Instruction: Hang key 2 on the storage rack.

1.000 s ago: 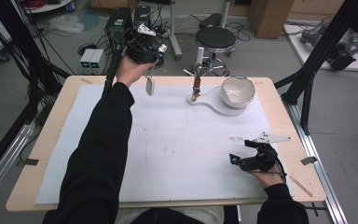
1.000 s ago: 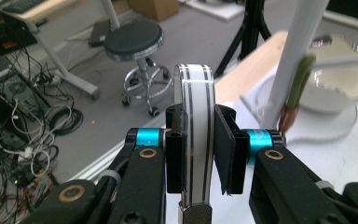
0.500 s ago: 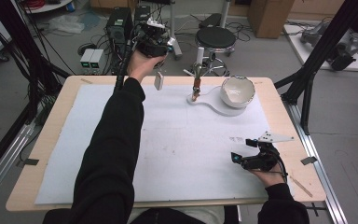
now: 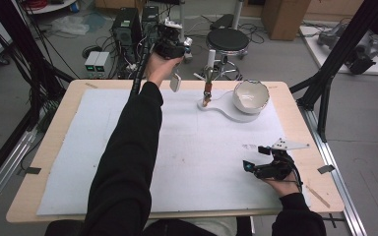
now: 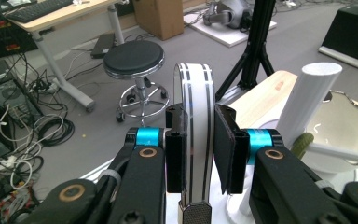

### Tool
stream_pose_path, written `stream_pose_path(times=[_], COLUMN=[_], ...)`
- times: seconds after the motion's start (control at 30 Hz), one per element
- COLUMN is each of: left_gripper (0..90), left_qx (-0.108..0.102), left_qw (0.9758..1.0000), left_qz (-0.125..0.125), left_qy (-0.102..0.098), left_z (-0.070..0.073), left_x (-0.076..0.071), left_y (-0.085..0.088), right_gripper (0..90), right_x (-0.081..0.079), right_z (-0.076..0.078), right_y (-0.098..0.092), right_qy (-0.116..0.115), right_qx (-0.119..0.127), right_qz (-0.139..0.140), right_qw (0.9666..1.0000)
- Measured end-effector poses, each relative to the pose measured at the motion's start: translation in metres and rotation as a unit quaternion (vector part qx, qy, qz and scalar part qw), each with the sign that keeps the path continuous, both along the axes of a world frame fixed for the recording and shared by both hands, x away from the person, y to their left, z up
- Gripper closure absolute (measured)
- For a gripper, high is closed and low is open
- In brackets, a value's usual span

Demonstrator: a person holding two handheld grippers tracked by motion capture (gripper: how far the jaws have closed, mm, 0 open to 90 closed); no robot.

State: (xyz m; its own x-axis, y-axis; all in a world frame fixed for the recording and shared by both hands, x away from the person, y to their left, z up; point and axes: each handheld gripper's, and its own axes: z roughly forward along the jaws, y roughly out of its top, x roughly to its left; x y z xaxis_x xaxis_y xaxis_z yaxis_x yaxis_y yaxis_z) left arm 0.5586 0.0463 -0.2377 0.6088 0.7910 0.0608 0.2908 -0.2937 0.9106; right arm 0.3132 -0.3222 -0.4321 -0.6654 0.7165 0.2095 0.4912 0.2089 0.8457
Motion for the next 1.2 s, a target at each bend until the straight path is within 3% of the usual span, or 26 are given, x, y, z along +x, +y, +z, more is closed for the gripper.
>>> stream_pose_path(times=[0.2,0.3,0.43,0.77,1.2], left_gripper=[75.3,75.3,75.3,75.3,75.3], left_qx=[-0.015,-0.023,-0.019,-0.006,-0.025], left_qw=[0.9998,0.9997,0.9997,0.9997,0.9996], left_qz=[0.013,0.008,0.001,0.018,0.012], left_qy=[-0.005,-0.003,-0.011,-0.017,-0.010], left_z=[-0.008,-0.011,-0.012,-0.016,-0.021], left_x=[0.007,0.009,0.006,0.007,0.003], left_y=[-0.009,-0.015,-0.026,-0.040,-0.058], right_gripper=[0.9,0.9,0.9,0.9,0.9], right_x=[-0.002,-0.002,-0.001,-0.002,-0.002], right_z=[0.000,0.000,0.000,0.000,-0.001], right_y=[0.000,-0.001,-0.003,-0.002,-0.005], right_qy=[0.001,0.000,0.002,0.002,0.004], right_qx=[0.001,0.001,0.004,0.000,0.002], right_qz=[-0.001,-0.001,-0.002,-0.002,-0.005], right_qw=[1.0000,1.0000,1.0000,1.0000,1.0000])
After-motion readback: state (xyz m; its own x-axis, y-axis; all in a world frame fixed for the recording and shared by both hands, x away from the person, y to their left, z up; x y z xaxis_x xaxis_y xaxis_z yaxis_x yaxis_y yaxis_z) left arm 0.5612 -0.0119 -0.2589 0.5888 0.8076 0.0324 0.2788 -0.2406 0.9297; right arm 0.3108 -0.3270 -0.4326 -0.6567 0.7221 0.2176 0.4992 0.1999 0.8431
